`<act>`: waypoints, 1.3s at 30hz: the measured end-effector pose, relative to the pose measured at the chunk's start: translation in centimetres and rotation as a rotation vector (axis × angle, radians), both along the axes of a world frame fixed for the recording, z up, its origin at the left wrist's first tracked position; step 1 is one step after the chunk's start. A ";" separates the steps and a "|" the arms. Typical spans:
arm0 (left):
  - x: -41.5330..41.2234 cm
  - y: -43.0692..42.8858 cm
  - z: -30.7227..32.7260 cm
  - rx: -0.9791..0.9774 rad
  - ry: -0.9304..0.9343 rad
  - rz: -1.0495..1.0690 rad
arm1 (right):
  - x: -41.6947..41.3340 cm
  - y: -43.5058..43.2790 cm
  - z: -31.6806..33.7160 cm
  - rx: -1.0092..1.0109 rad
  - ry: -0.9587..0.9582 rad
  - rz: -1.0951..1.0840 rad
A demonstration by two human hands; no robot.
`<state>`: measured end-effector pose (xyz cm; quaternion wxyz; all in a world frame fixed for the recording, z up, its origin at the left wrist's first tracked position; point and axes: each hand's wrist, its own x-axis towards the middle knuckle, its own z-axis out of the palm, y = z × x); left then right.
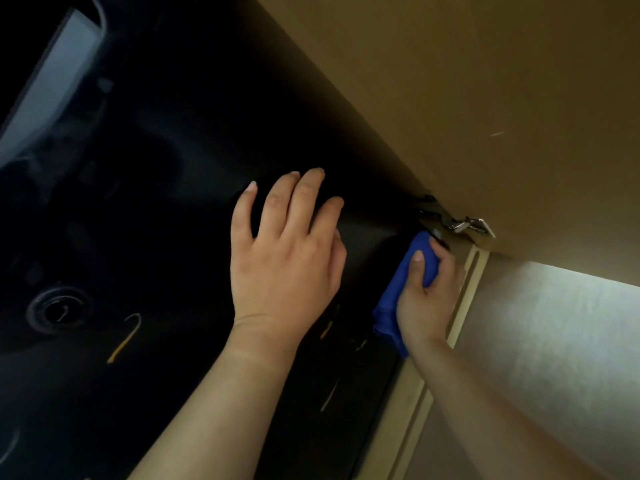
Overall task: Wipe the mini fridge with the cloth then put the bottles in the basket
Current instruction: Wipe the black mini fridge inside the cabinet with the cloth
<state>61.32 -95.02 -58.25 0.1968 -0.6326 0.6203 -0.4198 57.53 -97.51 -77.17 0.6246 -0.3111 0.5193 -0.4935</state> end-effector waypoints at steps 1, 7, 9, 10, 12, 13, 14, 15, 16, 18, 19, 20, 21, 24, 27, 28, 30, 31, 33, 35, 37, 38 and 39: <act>0.0 0.0 0.0 0.002 0.002 -0.002 | 0.1 0.0 0.3 -0.025 0.000 -0.007; 0.0 -0.1 0.0 -0.001 -0.001 -0.008 | 0.1 -0.7 -1.2 -0.064 0.041 -0.020; 0.0 -0.1 -0.1 -0.003 0.000 -0.007 | -0.2 -0.3 -2.2 0.016 0.026 0.015; 0.0 0.0 -0.1 -0.004 0.002 -0.006 | -0.3 0.1 -2.5 0.045 0.021 0.037; 0.0 -0.1 -0.1 -0.007 0.003 -0.008 | -0.4 1.0 -2.8 0.060 0.015 0.064; 0.0 -0.1 -0.1 -0.007 0.003 -0.009 | -0.3 1.6 -2.8 0.060 0.009 0.072; 0.0 -0.1 -0.1 -0.007 0.003 -0.009 | -0.2 2.2 -2.9 0.060 0.003 0.081; 0.0 -0.1 0.0 -0.007 0.004 -0.010 | -0.1 2.8 -2.9 0.060 0.000 0.090; 0.0 -0.1 0.0 -0.007 0.005 -0.012 | 0.0 3.2 -3.0 0.062 0.002 0.095; 0.0 -0.1 0.0 -0.008 0.007 -0.019 | 0.1 2.7 -3.0 0.072 0.018 0.080; 0.0 -0.1 0.0 -0.008 0.009 -0.021 | 0.1 1.9 -3.1 0.083 0.027 0.062; 0.0 -0.1 0.0 -0.008 0.013 -0.023 | -0.1 0.9 -3.1 0.096 0.035 0.046; 0.0 -0.1 0.0 -0.008 0.016 -0.025 | -0.1 -0.2 -3.2 0.106 0.043 0.035; 0.0 -0.1 0.0 -0.006 0.009 -0.025 | -0.4 -2.0 -3.8 0.087 0.062 0.027; 0.0 -0.1 -0.2 -0.010 0.006 -0.019 | -0.8 -0.4 -3.8 0.058 0.038 0.084; 0.1 -0.1 -0.2 -0.009 0.004 -0.018 | -0.9 0.5 -3.8 0.060 0.033 0.099; 0.1 -0.1 -0.1 -0.006 -0.001 -0.014 | -1.0 1.5 -3.5 0.070 0.024 0.113; 0.1 -0.2 -0.1 -0.006 -0.004 -0.014 | -0.9 1.4 -3.4 0.072 0.019 0.107; 0.1 -0.2 -0.1 -0.006 0.004 -0.022 | -0.8 0.0 -3.3 0.049 0.032 0.070; 0.0 -0.1 -0.1 -0.006 0.018 -0.030 | -0.6 -1.8 -3.0 0.011 0.056 0.017; 0.0 -0.1 -0.1 -0.009 0.023 -0.030 | -0.4 -2.7 -3.0 -0.006 0.062 -0.015; 0.0 -0.1 -0.1 -0.010 0.021 -0.026 | -0.4 -2.6 -3.1 -0.009 0.059 -0.012; 0.1 -0.1 -0.1 -0.009 0.017 -0.023 | -0.4 -2.1 -3.3 -0.004 0.052 0.004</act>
